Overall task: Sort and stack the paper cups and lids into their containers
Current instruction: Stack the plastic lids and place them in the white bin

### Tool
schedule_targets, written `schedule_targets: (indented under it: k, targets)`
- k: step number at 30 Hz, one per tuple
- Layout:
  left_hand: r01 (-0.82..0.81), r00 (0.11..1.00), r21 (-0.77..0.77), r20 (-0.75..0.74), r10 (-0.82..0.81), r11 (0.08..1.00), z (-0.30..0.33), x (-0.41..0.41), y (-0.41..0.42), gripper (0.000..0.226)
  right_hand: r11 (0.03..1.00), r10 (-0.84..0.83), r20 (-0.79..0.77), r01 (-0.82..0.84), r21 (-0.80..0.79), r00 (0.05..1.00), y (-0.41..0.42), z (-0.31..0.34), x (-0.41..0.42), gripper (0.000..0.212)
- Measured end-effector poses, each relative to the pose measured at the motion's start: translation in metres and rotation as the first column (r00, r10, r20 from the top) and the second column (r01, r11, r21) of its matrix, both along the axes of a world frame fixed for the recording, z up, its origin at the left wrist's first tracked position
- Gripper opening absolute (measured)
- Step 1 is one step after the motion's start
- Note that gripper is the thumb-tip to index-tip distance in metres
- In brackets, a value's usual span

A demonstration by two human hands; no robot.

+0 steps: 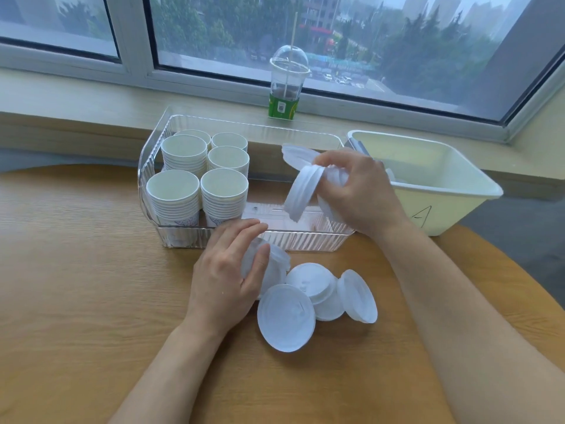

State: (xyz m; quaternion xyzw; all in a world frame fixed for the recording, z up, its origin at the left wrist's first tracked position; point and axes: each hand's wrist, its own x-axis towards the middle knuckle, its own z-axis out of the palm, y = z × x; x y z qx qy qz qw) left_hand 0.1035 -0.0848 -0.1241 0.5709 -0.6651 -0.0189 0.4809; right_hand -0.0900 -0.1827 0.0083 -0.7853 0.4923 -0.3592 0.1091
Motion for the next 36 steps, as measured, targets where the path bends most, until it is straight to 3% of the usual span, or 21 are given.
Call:
schedule_targets:
  k: [7,14,24,36]
  targets:
    - [0.057,0.994,-0.005,0.09,-0.057,0.998,0.002,-0.004,0.013,0.046,0.998,-0.065,0.048,0.064,0.018,0.997,0.084,-0.035,-0.076,0.023]
    - [0.115,0.977,0.078,0.171,-0.127,0.99,0.009,-0.015,0.048,0.073,0.977,-0.212,0.039,0.213,-0.006,0.976,0.093,-0.106,-0.127,0.025]
    - [0.131,0.94,0.162,0.293,-0.175,0.978,-0.006,-0.022,0.074,0.096,0.988,-0.149,0.024,0.15,-0.03,0.988,0.083,-0.125,-0.128,0.03]
    - [0.148,0.92,0.178,0.335,-0.202,0.973,-0.005,-0.013,0.075,0.093,0.997,0.015,-0.009,-0.014,0.072,1.0,0.091,-0.118,-0.138,0.072]
